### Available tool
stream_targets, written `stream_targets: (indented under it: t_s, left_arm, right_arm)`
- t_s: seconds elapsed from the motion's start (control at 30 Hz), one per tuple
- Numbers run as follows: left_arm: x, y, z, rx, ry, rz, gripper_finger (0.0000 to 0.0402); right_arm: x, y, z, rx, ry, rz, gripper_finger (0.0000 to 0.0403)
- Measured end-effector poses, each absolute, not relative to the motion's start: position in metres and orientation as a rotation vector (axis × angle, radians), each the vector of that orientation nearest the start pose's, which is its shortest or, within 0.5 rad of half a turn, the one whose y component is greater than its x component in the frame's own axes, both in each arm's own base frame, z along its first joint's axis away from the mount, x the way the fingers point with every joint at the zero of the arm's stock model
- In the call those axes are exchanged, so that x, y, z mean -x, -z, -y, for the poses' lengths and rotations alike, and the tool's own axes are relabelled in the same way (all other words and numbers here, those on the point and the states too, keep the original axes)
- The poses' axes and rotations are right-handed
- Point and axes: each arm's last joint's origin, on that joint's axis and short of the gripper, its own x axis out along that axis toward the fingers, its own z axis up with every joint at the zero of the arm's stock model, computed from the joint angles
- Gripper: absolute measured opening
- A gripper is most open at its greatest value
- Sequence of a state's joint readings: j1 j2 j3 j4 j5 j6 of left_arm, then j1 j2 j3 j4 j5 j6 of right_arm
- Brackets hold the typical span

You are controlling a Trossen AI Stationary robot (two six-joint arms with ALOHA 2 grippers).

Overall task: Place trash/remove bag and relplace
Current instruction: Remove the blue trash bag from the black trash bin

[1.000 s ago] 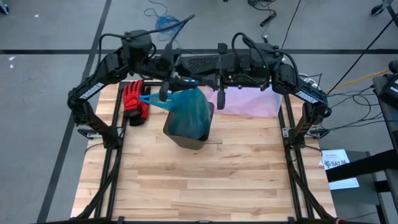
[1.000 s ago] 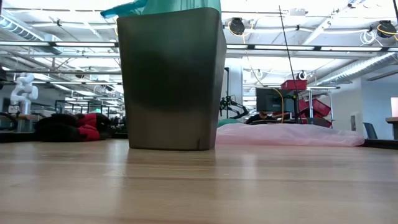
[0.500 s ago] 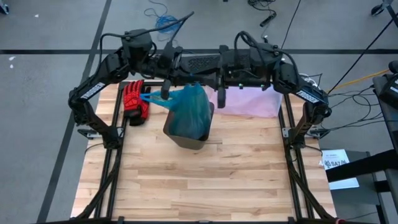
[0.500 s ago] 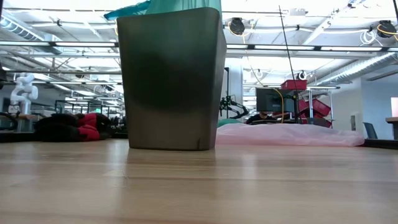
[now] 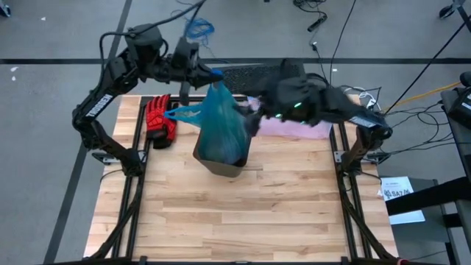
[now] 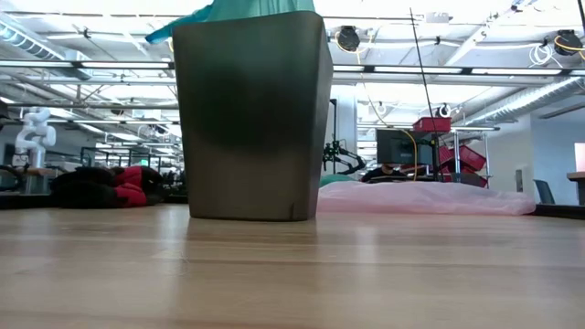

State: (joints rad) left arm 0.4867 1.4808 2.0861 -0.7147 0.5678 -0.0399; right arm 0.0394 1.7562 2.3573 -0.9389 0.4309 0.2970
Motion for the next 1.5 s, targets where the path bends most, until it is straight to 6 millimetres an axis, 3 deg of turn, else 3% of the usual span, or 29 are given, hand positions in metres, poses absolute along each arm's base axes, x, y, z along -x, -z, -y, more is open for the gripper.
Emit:
stream_targets:
  t_s: [0.2, 0.37, 0.47, 0.57, 0.7, 0.77, 1.07, 1.5]
  left_arm:
    - [-0.227, -0.547, -0.11, 0.074, 0.054, -0.089, 0.0]
    - [-0.223, -0.548, -0.109, 0.043, 0.051, -0.084, 0.0]
    - [-0.22, -0.551, -0.107, 0.019, 0.053, -0.073, 0.0]
    - [-0.213, -0.555, -0.104, -0.007, 0.051, -0.057, 0.0]
    - [-0.201, -0.559, -0.107, -0.016, 0.016, -0.041, 0.0]
    - [-0.195, -0.56, -0.109, -0.02, -0.007, -0.034, 0.0]
    - [-0.176, -0.566, -0.114, -0.034, -0.077, -0.014, 0.0]
    - [-0.169, -0.573, -0.111, -0.062, -0.101, 0.028, 0.0]
  right_arm:
    - [-0.376, -0.489, -0.008, -0.273, 0.578, -0.231, 0.0289]
    - [-0.415, -0.465, -0.007, -0.31, 0.684, -0.153, 0.0295]
    - [-0.427, -0.449, -0.004, -0.323, 0.782, -0.155, 0.0265]
    - [-0.436, -0.437, -0.006, -0.319, 0.839, -0.157, 0.0189]
    - [-0.44, -0.433, -0.011, -0.32, 0.828, -0.161, 0.0043]
    - [-0.44, -0.433, -0.013, -0.312, 0.824, -0.163, 0.0016]
    - [-0.435, -0.42, -0.014, -0.33, 0.844, -0.269, 0.0001]
    - [-0.43, -0.41, -0.014, -0.346, 0.819, -0.387, 0.0]
